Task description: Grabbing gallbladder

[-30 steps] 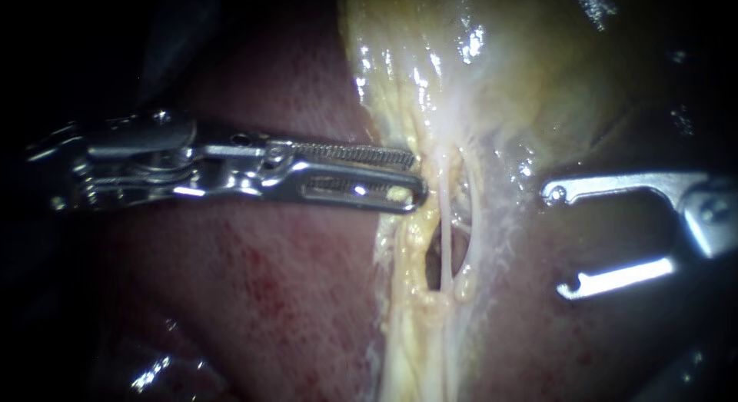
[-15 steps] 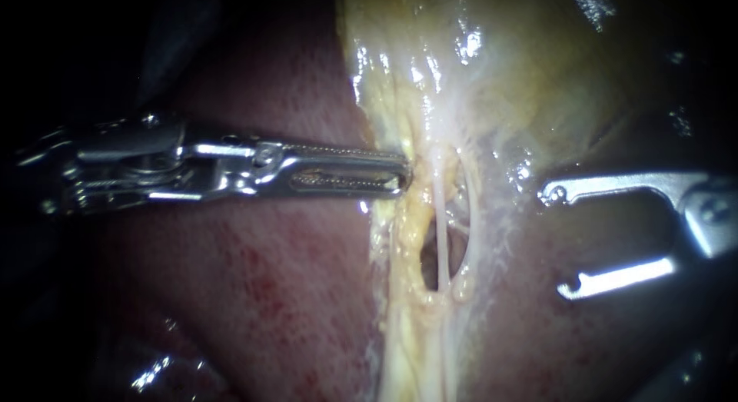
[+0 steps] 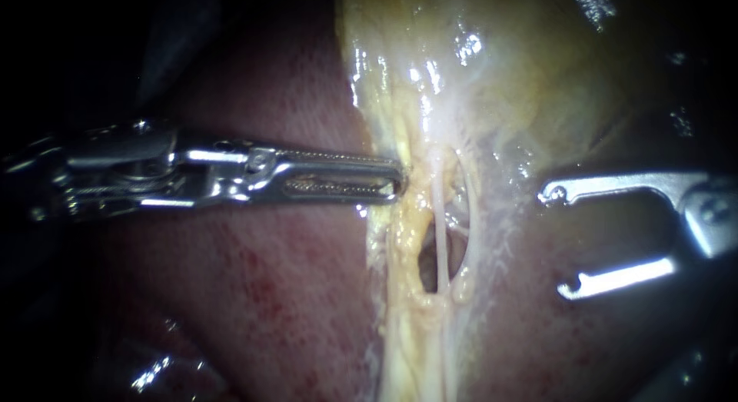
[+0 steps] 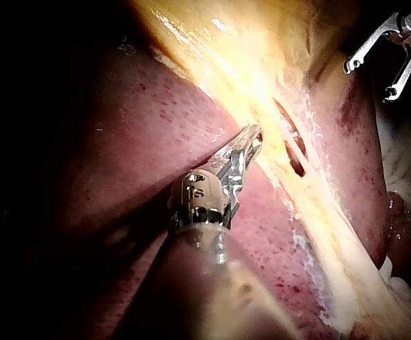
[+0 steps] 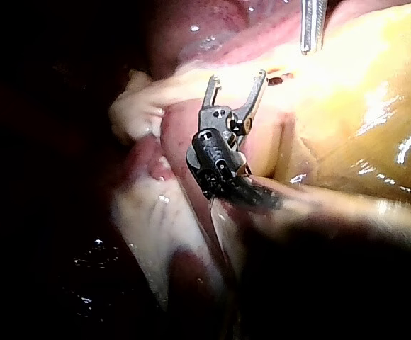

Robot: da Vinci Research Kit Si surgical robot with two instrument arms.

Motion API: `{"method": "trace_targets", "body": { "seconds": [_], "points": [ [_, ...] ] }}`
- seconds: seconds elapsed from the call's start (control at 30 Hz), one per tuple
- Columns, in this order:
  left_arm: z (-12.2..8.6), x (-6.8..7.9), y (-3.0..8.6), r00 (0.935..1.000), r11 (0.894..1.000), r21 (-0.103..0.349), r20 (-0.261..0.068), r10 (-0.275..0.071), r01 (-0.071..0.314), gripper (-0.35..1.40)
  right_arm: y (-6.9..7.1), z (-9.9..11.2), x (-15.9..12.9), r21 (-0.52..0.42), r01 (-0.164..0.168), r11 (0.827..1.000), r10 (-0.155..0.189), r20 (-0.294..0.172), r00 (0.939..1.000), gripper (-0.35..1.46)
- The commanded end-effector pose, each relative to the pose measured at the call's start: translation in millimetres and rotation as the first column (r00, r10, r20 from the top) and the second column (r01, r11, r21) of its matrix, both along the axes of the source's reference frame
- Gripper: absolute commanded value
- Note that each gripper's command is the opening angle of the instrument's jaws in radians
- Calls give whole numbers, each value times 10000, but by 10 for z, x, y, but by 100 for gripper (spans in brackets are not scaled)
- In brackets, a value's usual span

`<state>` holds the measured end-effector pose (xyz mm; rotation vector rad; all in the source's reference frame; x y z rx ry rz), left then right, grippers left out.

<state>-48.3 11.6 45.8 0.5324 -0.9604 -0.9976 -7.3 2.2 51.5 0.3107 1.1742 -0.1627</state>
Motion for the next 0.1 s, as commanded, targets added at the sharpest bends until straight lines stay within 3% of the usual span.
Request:
{"method": "trace_targets", "body": {
  "seconds": [0.03, 0.1],
  "points": [
    [0, 0, 0, 10000, 10000, 1, 4, 9, -9, -35, 0, 0, 0, -1, 0, 10000, 0, 2, 10000, 55],
    [0, 0, 0, 10000, 10000, 1, 5, 10, -10, -35, 0, 0, 0, -2, 0, 10000, 0, 2, 10000, 55]
  ]
}}
